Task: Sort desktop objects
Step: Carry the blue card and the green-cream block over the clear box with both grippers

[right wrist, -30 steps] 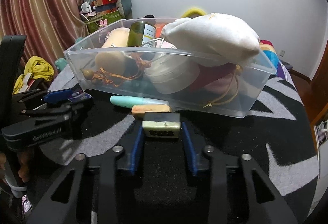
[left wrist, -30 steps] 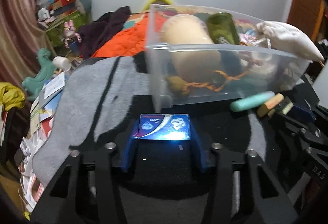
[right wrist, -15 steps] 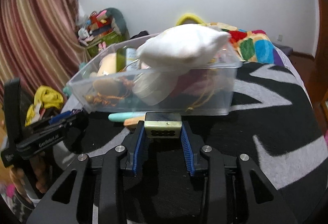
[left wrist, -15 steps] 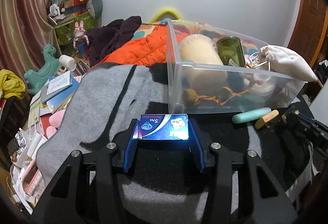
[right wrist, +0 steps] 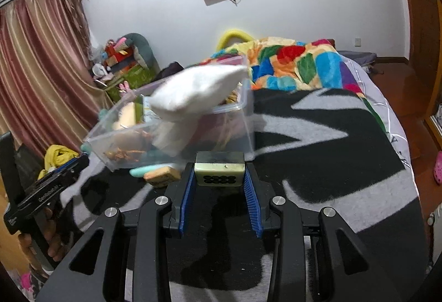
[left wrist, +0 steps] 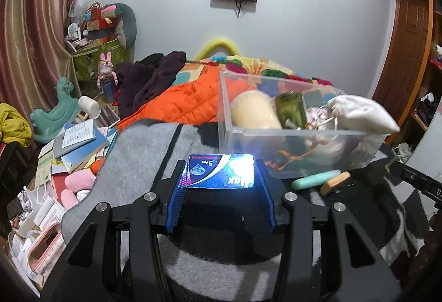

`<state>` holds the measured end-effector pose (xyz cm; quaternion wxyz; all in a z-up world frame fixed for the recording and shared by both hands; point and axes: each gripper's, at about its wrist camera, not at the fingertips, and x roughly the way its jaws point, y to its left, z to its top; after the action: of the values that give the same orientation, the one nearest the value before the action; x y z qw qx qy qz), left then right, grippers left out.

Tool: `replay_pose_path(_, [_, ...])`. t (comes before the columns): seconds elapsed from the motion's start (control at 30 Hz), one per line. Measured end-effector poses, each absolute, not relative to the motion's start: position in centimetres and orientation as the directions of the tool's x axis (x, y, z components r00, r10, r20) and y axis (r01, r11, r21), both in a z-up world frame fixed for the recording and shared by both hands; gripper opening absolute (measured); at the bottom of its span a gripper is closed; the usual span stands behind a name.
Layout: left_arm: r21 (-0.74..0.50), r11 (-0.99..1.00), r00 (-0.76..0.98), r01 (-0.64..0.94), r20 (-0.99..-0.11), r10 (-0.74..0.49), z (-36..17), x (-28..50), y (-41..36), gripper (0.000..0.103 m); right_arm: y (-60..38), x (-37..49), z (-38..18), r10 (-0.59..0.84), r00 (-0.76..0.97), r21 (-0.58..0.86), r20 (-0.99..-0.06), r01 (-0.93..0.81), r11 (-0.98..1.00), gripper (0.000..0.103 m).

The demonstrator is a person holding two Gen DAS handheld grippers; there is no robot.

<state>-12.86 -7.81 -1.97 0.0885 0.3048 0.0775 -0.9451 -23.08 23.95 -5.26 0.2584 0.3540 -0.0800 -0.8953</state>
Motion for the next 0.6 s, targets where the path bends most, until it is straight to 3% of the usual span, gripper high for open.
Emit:
replay_pose_path(0.4, [-0.050,-0.994,-0.863,0.099,-0.502,-0.061,2.6,-13.7,-5.2,0.047,20.5,-22.3,-0.9,-0.598,-0.612,0.261,-0.517,0.553,-0.791,0.031])
replay_pose_path(0.6, [-0.021,-0.997,-0.844,0.077,-0.533,-0.054,2.1,-16.7,-4.6,0.047,18.7,-23.1,-0.1,-0.619,-0.600,0.221,-0.508,0.604,-0.766,0.031])
